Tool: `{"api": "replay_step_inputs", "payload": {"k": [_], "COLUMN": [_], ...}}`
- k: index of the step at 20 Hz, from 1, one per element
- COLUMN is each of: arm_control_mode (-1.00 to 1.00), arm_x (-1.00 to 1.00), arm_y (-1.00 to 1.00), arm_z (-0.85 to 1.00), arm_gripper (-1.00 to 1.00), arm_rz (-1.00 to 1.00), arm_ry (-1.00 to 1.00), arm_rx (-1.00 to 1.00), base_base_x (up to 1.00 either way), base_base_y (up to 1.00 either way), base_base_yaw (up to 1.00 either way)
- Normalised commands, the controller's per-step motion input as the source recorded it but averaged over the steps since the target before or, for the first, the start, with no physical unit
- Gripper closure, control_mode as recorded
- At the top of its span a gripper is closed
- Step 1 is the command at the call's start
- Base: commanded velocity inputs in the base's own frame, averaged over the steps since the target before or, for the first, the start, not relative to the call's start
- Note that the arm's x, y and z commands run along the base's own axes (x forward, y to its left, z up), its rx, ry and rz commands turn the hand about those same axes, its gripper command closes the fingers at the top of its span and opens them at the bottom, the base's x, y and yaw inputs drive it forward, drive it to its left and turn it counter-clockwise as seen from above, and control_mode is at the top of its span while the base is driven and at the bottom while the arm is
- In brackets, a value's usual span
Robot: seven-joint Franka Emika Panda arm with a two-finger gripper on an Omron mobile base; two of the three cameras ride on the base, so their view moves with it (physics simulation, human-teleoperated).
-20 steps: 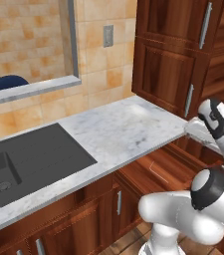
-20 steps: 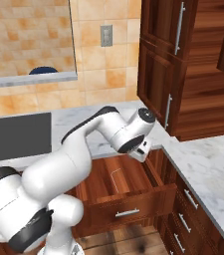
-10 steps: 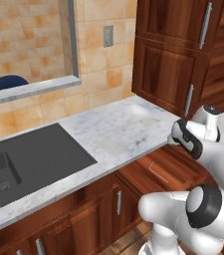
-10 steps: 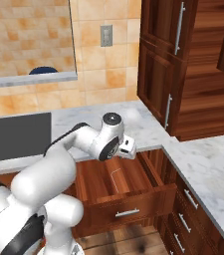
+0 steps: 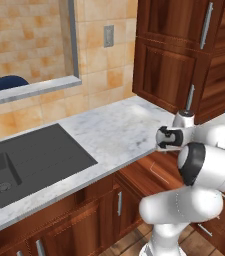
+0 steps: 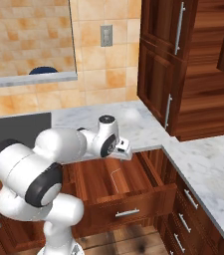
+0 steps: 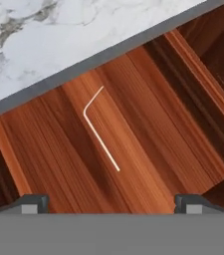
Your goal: Take a straw from the drawer in front and place it inside the glass cup on the dining counter.
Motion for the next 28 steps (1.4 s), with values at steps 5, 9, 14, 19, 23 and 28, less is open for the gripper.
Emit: {"api": "replay_step_inputs", "payload": {"k": [5,9,14,19,23,28], "arm_control_mode": [-1.0,-1.0,-1.0,-1.0,-1.0,-1.0], "arm_x": [0.04,0.0,0.0,0.0,0.08,0.29], "arm_y": [0.0,0.0,0.04,0.15,0.15,0.03], "arm_z": [-0.35,-0.45,-0.45,-0.38,-0.33,-0.36], "arm_gripper": [-1.0,-1.0,-1.0,-1.0,-1.0,-1.0], "arm_rz": [0.06,0.09,0.15,0.2,0.2,0.16], "arm_ry": [0.11,0.1,0.07,0.01,0.0,-0.06], "arm_rx": [0.0,0.0,0.0,0.0,0.0,0.0], "base_base_x": [0.0,0.0,0.0,0.0,0.0,0.0], "base_base_y": [0.0,0.0,0.0,0.0,0.0,0.0], "base_base_yaw": [0.0,0.0,0.0,0.0,0.0,0.0]}}
